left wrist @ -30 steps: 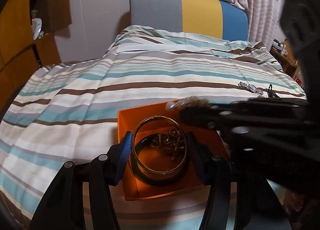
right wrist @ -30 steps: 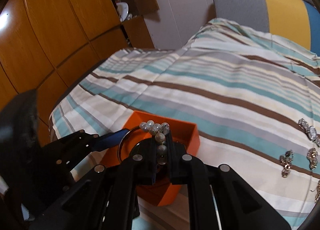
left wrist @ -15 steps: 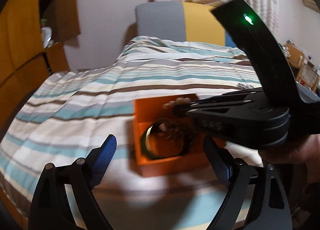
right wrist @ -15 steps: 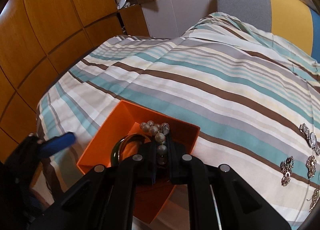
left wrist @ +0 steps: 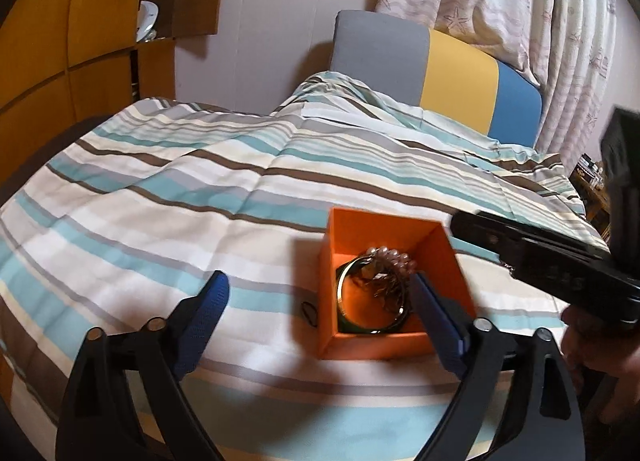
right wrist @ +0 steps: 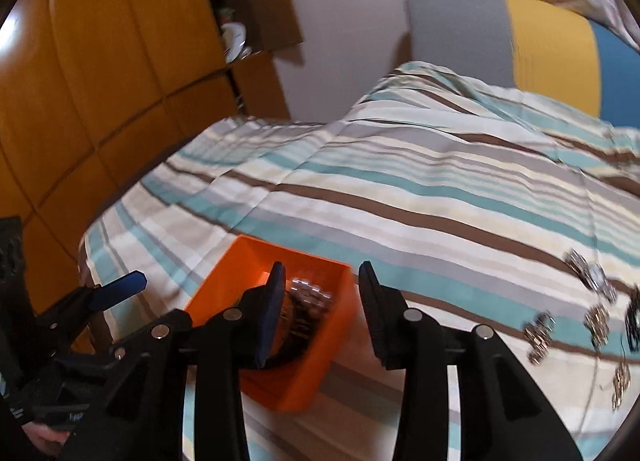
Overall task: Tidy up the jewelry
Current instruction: 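Grasp the red-stone ring with the right gripper while the left gripper grasps the gold rose pendant necklace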
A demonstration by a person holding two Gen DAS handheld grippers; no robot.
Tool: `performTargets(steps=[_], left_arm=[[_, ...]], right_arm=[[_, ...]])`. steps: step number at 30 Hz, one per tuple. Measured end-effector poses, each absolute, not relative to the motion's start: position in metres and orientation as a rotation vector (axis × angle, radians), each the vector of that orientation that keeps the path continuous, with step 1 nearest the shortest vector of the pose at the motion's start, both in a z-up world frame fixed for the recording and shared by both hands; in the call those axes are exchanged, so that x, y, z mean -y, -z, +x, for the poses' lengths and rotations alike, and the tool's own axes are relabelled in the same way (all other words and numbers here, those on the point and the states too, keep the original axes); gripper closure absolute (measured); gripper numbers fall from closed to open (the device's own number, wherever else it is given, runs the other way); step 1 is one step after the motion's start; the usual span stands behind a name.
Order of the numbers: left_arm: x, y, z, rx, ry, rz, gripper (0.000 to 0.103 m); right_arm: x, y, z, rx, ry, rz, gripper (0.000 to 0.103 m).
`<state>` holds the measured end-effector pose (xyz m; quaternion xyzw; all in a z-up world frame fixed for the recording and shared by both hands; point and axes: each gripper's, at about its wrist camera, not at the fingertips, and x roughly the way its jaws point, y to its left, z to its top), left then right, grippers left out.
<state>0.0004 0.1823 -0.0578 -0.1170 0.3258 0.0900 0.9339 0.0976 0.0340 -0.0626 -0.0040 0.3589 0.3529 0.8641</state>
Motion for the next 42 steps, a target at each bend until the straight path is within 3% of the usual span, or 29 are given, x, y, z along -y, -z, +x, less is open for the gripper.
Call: performTargets(steps=[22,32,37,42], left_arm=[[-0.003,0.059,0.054,-0.723,0.190,-0.047,0.011],[0.066,0.081,0.088,-0.772,0.296,0.033,0.011],[0.086,0.091,0.101,-0.805,0.319,0.049,0.011],[0.102,0.100,0.111,-0.838,0.347,0.044,0.011]], right_arm=[[0.225,0.106,0.077,-0.786,-0.118,0.137,0.059],[0.262,0.129,0.102,-0.862,-0.068,0.210,0.059],[0.261,0.130,0.105,-0.879,-0.031,0.139,0.079],[0.275,0.129,0.100,-0.858,-0.063,0.191,0.081]])
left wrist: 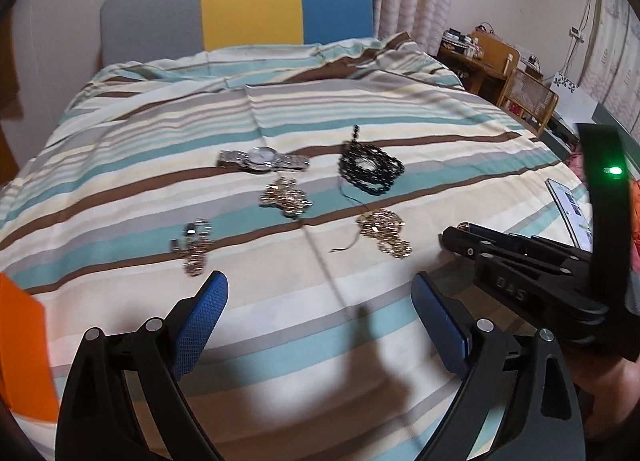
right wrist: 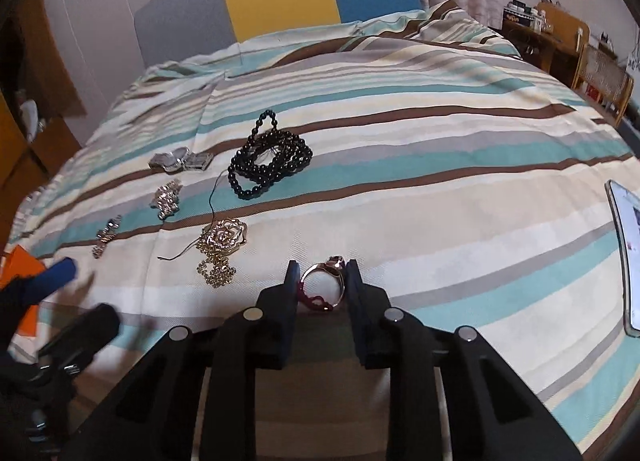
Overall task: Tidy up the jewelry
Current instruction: 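Grasp the red-stone ring with the right gripper while the left gripper grasps the gold rose pendant necklace, then lift the rose pendant necklace with the left gripper while the right gripper carries the ring toward the orange box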
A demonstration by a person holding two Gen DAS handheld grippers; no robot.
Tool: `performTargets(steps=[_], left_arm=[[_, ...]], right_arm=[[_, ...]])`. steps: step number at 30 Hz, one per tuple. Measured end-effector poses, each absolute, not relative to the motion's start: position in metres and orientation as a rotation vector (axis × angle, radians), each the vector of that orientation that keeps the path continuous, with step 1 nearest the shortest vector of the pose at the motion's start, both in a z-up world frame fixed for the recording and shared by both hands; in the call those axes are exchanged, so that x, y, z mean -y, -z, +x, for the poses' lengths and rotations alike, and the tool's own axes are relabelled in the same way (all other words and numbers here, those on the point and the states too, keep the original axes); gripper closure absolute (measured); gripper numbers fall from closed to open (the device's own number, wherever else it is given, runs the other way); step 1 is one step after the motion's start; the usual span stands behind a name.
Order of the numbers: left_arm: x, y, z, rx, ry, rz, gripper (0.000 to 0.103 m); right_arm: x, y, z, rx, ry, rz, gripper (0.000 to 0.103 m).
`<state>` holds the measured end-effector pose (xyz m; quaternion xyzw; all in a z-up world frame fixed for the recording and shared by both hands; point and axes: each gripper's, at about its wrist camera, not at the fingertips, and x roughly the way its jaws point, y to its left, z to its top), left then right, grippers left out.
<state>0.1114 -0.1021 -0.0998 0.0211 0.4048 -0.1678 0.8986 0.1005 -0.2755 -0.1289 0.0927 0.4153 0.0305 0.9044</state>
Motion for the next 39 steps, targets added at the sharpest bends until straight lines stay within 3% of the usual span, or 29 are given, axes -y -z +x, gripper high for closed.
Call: performTargets(steps=[7,9,14,17,19,21,39], left_arm=[[0.140,0.112,0.130,-0.882,0.398,0.063,0.013],[0.150,0.118,0.142,-0.916,0.396,0.057,0.025],[0.166,0.125,0.158,-0.922,0.379,0.075,0.034],[0.170,0.126,0.163,-0.920,0.357,0.085,0.050],[0.168,0.125,0.164,-0.918,0.354,0.077,0.066],[0.161,0.124,0.163,-0.915,0.362,0.042,0.074],[0.101,0.081,0.116,-0.815,0.365,-0.088,0.076]], right_arm=[[0.299,0.127,0.089,-0.835,-0.013,0.229,0.081],[0.304,0.128,0.087,-0.832,-0.008,0.251,0.081],[0.310,0.129,0.085,-0.821,-0.012,0.285,0.081],[0.310,0.129,0.084,-0.817,-0.014,0.290,0.081],[0.311,0.129,0.083,-0.812,-0.017,0.296,0.081],[0.312,0.129,0.082,-0.807,-0.017,0.303,0.081],[0.295,0.100,0.067,-0.728,-0.083,0.293,0.081]])
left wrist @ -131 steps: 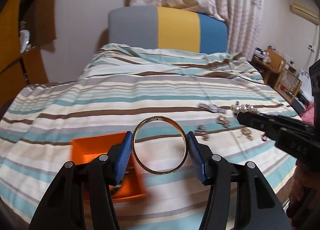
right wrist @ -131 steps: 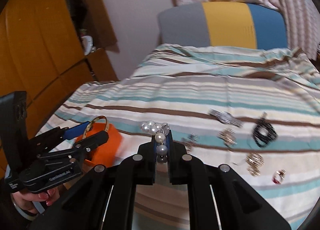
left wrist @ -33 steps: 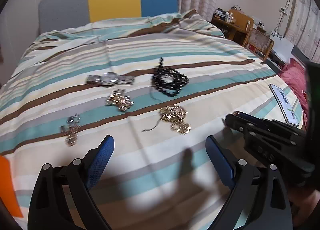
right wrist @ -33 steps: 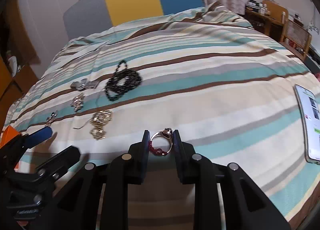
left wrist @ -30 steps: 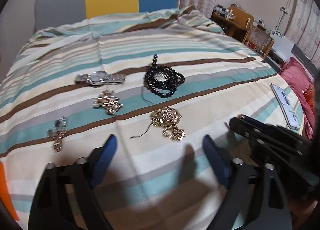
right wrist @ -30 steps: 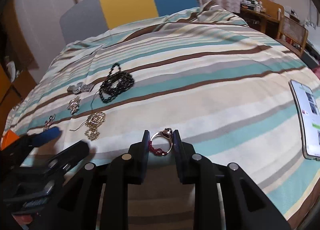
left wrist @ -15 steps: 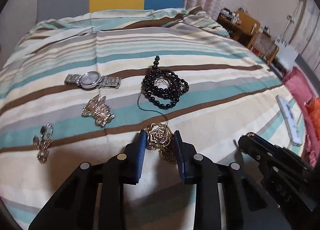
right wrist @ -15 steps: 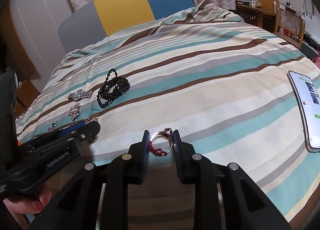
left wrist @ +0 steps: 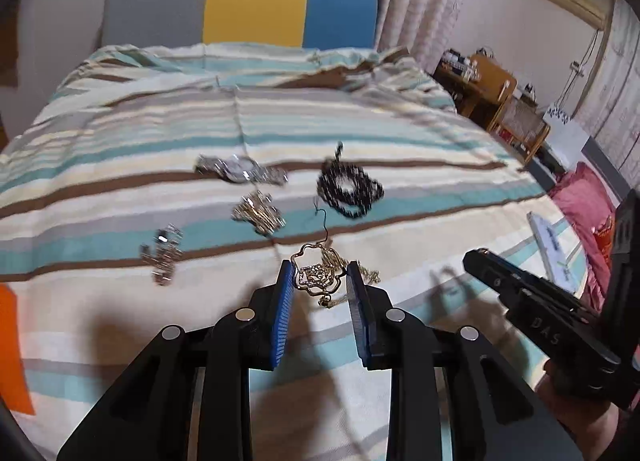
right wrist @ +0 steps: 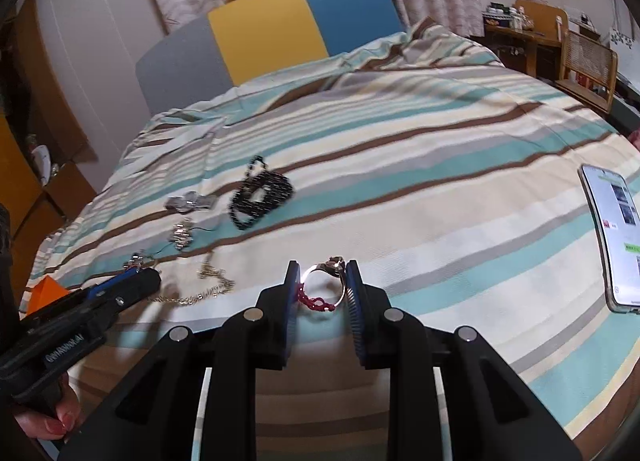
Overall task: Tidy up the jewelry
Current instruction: 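Lift the rose pendant necklace with the left gripper while the right gripper carries the ring toward the orange box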
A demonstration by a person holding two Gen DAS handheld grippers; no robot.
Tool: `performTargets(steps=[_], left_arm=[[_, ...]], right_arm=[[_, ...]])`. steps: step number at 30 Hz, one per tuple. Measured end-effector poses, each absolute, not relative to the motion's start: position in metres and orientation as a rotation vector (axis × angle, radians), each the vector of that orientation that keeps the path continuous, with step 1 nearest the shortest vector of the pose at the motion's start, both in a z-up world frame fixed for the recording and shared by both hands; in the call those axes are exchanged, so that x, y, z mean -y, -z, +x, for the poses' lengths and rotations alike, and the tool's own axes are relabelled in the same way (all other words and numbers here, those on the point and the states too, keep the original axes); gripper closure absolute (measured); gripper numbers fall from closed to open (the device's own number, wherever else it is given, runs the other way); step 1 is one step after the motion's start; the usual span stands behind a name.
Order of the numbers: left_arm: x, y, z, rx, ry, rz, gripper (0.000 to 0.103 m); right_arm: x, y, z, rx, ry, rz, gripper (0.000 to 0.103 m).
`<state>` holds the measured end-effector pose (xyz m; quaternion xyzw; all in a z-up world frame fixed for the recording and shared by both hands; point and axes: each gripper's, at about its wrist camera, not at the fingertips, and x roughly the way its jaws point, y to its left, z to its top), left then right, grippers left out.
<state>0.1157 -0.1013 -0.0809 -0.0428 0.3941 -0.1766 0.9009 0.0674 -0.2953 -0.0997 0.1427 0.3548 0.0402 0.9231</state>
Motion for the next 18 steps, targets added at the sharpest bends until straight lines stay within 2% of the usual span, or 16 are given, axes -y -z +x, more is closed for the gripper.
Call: performTargets(steps=[18], left_arm=[[0.010,-0.031,0.075,-0.569,0.301,-0.168,0.076]], right_arm=[[0.209,0.004,0.069,-0.567,-0.327,0.206,0.081]])
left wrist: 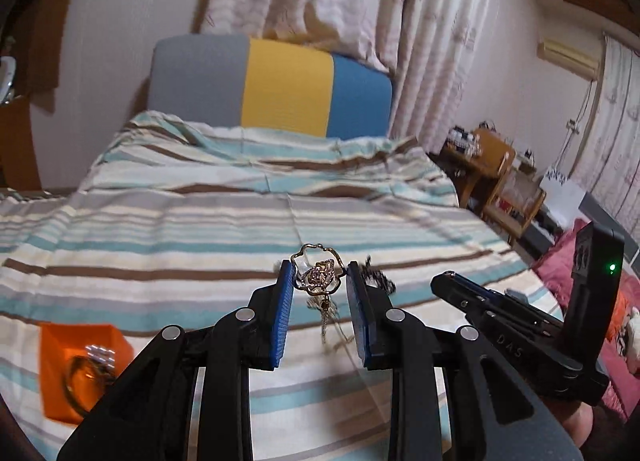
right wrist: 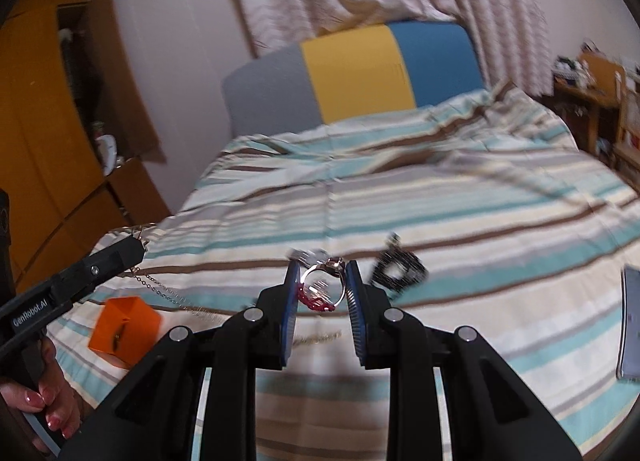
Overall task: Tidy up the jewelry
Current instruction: 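Lift the rose pendant necklace with the left gripper while the right gripper carries the ring toward the orange box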
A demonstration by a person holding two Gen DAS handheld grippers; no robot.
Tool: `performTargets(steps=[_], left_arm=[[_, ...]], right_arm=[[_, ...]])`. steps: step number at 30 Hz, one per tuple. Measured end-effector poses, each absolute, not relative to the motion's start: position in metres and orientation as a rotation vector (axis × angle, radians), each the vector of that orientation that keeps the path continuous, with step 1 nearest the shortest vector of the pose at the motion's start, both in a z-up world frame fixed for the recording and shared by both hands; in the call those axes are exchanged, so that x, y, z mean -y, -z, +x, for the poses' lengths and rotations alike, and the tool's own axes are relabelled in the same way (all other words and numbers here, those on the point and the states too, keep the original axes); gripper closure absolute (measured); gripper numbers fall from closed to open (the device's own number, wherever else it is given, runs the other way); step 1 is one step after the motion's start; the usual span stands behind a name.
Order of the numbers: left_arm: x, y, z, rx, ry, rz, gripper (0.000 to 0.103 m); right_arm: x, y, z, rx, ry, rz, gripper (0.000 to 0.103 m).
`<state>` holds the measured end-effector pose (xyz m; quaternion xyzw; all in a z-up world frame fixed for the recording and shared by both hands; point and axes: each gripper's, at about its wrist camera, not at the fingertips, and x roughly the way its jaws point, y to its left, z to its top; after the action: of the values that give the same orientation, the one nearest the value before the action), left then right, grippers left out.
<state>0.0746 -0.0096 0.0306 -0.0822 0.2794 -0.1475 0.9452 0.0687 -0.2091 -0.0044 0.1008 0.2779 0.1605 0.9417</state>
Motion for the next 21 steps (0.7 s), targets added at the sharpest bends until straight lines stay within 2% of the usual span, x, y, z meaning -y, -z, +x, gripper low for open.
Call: performTargets(steps=[13,21], left_arm=[[-0.075,-0.120,0.041,-0.372,0.216,-0.205,0.076],[-0.119,-0.131,0.024,-0.339,0.131,-0.218,0.076]], right_arm=[[0.110,-0.055,0.068,-0.487,-0.588,0.135,0.081],[0.037,-0.070,0.060,-0.464,-0.742,0.074,0.081]])
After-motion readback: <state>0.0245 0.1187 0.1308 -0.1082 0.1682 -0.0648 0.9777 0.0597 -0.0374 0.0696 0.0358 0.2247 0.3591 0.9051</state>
